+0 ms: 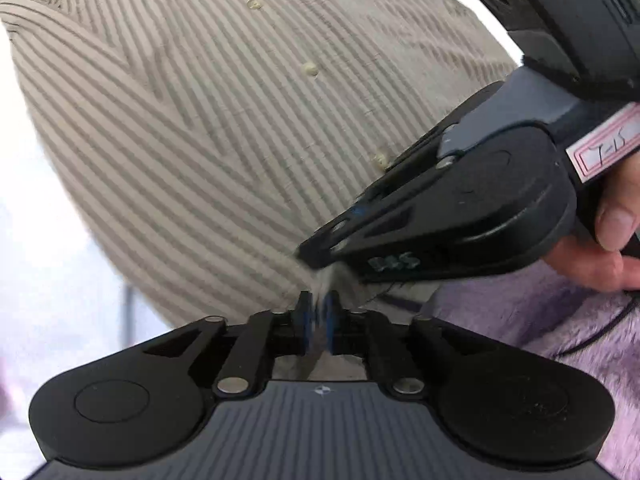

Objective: Fold clothes

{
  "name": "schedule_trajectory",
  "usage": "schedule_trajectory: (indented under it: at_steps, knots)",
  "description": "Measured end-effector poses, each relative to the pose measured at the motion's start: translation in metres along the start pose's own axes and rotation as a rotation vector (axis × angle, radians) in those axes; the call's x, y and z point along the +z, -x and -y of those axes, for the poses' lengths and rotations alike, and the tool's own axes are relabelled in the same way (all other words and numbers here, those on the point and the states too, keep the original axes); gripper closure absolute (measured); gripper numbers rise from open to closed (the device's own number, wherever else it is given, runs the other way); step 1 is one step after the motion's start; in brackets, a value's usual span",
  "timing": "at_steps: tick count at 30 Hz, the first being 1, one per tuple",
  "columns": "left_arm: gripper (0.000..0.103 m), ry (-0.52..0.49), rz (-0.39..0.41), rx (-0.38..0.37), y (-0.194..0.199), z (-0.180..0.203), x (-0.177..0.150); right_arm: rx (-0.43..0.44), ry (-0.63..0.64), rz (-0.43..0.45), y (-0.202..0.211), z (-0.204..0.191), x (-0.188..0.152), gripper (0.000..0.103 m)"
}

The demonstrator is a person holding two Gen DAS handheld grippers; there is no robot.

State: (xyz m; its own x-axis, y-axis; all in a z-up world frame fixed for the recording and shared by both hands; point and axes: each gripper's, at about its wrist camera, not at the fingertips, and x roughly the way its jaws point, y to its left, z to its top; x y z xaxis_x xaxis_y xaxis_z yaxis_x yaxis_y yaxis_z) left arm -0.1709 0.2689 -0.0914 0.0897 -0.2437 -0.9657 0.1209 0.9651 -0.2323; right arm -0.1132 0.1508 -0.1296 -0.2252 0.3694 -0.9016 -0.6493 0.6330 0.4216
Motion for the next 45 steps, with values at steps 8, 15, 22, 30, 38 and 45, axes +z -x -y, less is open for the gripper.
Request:
schedule_trajectory:
  at_steps: [8, 15, 22, 30, 38, 45]
  knots:
    - [0.087, 0.112, 0.02, 0.131, 0.044, -0.078, 0.046, -0.045, 0.032, -0.011, 0.0, -0.007, -0.001, 0.101]
    - [0.087, 0.307, 0.121, 0.186, 0.082, -0.176, 0.126, -0.052, 0.005, -0.048, -0.003, -0.005, -0.001, 0.101]
    - [0.085, 0.492, 0.219, 0.208, 0.087, -0.274, 0.204, -0.071, -0.002, -0.088, -0.015, -0.009, 0.007, 0.101]
    - [0.079, 0.589, 0.298, 0.266, 0.068, -0.337, 0.258, -0.055, -0.005, -0.131, -0.024, -0.003, 0.006, 0.101]
    - [0.07, 0.629, 0.333, 0.243, 0.064, -0.349, 0.278, -0.06, 0.022, -0.134, -0.023, -0.006, 0.003, 0.101]
    - [0.093, 0.579, 0.294, 0.41, 0.057, -0.334, 0.289, -0.049, 0.024, -0.126, -0.019, -0.006, -0.001, 0.101]
